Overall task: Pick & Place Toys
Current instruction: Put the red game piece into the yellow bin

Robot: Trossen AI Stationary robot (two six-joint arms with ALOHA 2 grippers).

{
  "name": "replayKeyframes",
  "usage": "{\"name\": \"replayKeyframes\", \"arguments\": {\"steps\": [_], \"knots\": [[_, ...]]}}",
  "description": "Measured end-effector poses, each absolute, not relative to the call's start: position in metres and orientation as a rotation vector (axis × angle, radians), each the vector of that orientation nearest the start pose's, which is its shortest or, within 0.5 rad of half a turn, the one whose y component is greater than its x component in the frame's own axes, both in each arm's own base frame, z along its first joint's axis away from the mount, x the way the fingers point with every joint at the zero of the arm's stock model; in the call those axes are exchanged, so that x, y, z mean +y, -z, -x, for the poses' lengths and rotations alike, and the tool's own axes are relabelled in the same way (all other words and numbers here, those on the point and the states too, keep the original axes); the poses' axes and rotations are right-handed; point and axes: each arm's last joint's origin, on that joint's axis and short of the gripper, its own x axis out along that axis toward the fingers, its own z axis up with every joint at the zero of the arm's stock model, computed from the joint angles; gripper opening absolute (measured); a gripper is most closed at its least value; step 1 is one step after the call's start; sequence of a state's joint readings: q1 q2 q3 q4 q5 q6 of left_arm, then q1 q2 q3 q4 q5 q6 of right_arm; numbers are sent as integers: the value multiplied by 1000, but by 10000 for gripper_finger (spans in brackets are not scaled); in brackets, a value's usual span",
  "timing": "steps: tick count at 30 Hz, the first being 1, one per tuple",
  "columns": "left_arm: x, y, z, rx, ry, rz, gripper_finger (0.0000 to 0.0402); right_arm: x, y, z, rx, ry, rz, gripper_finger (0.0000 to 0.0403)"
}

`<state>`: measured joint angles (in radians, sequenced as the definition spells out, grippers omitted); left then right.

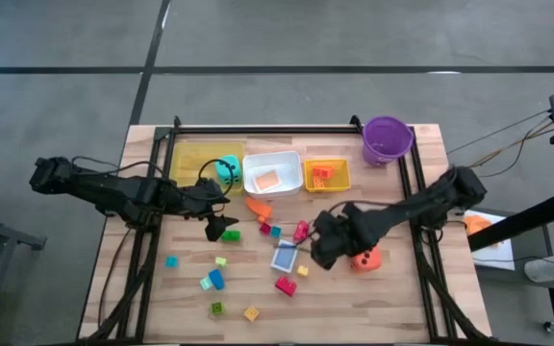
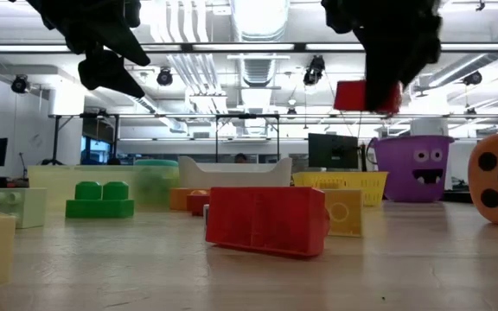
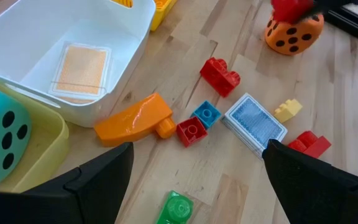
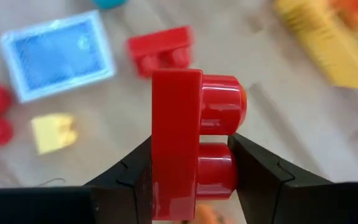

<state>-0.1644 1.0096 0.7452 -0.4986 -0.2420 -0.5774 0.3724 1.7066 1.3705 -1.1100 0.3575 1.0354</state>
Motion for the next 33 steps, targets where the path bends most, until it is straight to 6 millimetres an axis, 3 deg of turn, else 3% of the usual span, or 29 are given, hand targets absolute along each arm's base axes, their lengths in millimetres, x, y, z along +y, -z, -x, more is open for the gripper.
{"name": "replayKeyframes", "arguments": {"steps": [6,12,17,25,33], "knots": [[-26,-255,-199,699,-285,396,354,70,-261,-301,1153,693,-363,159],[-26,-255,-200,696,-288,397,354,30,-261,-307,1177,740,-346,159],[-22,-263,-207,564,-336,399,354,-10,-260,-307,1198,815,-367,159],[-22,-263,-209,563,-333,377,354,-67,-244,-292,1294,910,-452,159],[-22,-261,-208,579,-337,376,354,-100,-228,-281,1321,968,-497,159]]}}
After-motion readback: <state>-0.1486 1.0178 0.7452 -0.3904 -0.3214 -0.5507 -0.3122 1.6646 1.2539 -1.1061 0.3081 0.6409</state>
